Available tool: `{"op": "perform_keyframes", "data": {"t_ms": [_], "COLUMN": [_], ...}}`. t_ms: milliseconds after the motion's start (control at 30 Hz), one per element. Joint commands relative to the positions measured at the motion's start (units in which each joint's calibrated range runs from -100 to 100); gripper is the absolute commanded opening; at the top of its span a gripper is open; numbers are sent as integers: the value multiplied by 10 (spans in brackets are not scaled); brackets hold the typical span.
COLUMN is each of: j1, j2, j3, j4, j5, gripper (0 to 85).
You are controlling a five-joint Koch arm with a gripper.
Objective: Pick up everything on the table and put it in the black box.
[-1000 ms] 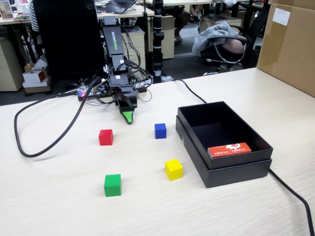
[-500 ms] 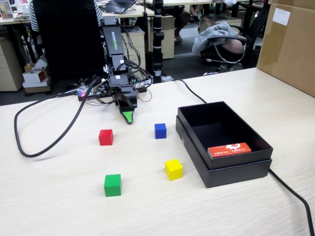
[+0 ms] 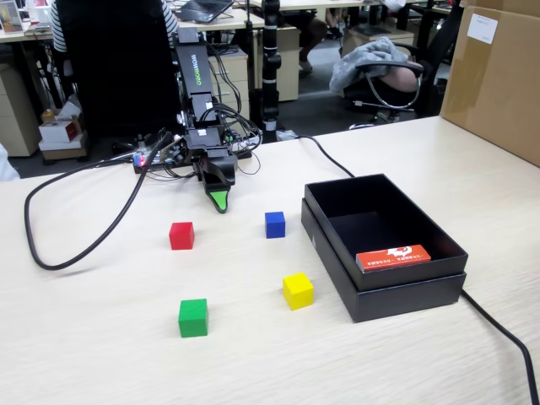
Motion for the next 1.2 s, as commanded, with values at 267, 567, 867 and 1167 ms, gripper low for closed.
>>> {"op": "perform_keyframes", "data": {"t_ms": [267,567,867,1167], "j1": [2,-21,-43,-97], "j2": [2,-3,38,283], "j3": [-8,85,373,610], "j4": [-25,-158,-499,-674], "j5": [0,12,29,22], "gripper": [499,499,476,472]}}
